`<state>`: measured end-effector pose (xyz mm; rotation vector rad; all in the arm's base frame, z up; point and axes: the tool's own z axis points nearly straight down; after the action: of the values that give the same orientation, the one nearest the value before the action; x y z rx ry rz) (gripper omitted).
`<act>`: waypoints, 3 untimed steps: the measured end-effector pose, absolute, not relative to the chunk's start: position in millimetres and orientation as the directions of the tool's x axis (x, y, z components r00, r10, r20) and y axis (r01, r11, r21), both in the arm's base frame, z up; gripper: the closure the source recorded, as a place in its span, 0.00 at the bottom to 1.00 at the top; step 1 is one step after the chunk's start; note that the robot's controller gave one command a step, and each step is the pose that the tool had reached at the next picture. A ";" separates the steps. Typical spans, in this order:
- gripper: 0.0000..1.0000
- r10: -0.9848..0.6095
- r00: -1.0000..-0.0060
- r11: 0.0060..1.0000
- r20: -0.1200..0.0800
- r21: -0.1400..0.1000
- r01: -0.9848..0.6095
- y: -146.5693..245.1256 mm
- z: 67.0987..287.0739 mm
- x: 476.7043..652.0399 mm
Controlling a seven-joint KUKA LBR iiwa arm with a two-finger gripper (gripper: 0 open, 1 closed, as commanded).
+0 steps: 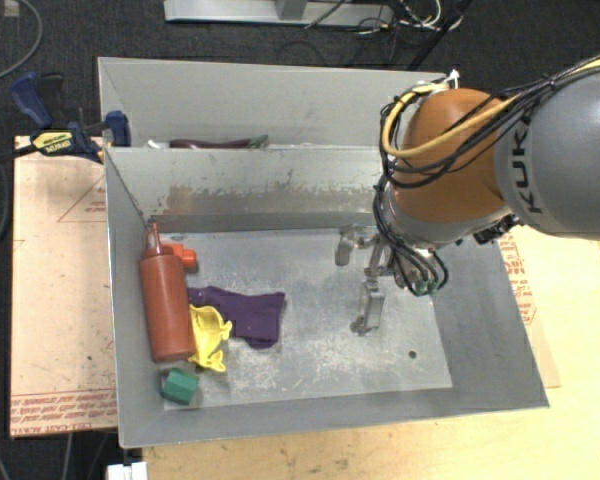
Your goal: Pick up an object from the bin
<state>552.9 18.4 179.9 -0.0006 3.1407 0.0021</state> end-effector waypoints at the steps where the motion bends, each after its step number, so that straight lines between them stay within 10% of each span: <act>1: 0.00 -0.029 -1.000 1.000 -0.002 -0.002 -0.029 51.6 172.7 567.2; 2: 0.00 -0.112 -0.994 0.994 -0.010 0.004 -0.112 83.8 133.0 551.3; 3: 0.00 -0.122 -0.993 0.993 -0.004 0.001 -0.122 112.2 84.9 573.3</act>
Offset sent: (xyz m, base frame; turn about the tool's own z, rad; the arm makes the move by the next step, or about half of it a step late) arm -0.0325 0.0790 -0.0936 -0.1739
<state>573.3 112.2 84.9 -0.1920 3.1319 0.0014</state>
